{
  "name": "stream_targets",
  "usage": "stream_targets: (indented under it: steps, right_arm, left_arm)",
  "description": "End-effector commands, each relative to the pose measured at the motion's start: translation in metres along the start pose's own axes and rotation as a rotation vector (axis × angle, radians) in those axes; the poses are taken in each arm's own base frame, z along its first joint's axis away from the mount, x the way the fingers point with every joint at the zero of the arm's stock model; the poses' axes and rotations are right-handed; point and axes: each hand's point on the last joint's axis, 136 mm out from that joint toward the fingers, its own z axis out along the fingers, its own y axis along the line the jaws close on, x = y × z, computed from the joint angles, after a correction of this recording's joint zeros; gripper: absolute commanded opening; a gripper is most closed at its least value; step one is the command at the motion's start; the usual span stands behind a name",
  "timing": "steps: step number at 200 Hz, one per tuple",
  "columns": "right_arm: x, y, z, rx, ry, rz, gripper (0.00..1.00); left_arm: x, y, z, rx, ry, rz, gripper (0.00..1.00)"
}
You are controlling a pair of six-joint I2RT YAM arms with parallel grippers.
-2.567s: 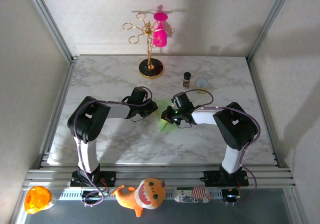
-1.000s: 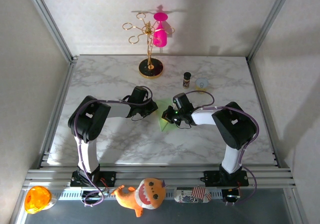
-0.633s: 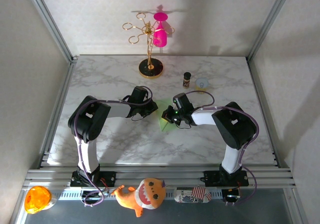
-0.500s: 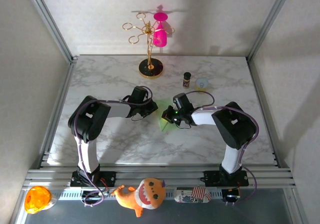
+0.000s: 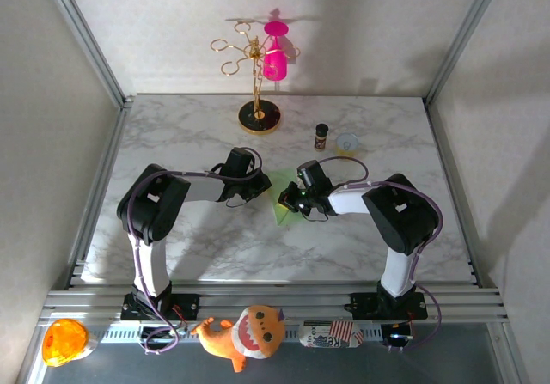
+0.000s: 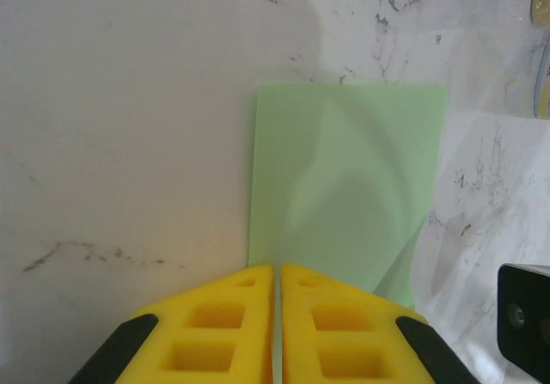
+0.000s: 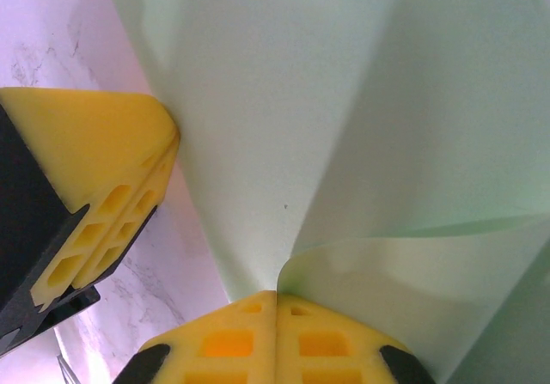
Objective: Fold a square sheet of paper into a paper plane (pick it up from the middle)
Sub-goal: Fold the triangle a second time at the center of the table.
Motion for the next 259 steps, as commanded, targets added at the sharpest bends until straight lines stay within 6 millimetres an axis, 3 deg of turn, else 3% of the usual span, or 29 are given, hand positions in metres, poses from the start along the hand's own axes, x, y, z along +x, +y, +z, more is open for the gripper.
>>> stream_targets:
  steps: [1, 29, 82, 123, 210, 259]
  right_arm:
    - [0.007, -0.017, 0.007, 0.053, 0.016, 0.027, 0.09]
    - [0.009, -0.018, 0.008, 0.050, 0.023, 0.030, 0.19]
    - [0.010, -0.018, 0.009, 0.043, 0.031, 0.022, 0.34]
    - [0.010, -0.019, 0.009, 0.052, 0.031, 0.020, 0.40]
    - [0.014, -0.038, 0.008, 0.137, 0.046, 0.031, 0.13]
    - [0.015, -0.041, 0.008, 0.150, 0.051, 0.039, 0.02]
  left_arm:
    - [0.013, 0.021, 0.015, -0.068, 0.032, -0.004, 0.11]
    - [0.004, 0.008, 0.007, -0.040, 0.009, -0.012, 0.12]
    - [-0.026, 0.002, -0.034, 0.006, -0.105, -0.072, 0.14]
    - [-0.019, -0.008, -0.047, 0.040, -0.104, -0.057, 0.15]
    - [0.034, -0.018, -0.031, 0.031, 0.016, 0.013, 0.07]
    - [0.046, -0.015, -0.014, 0.001, 0.054, 0.025, 0.02]
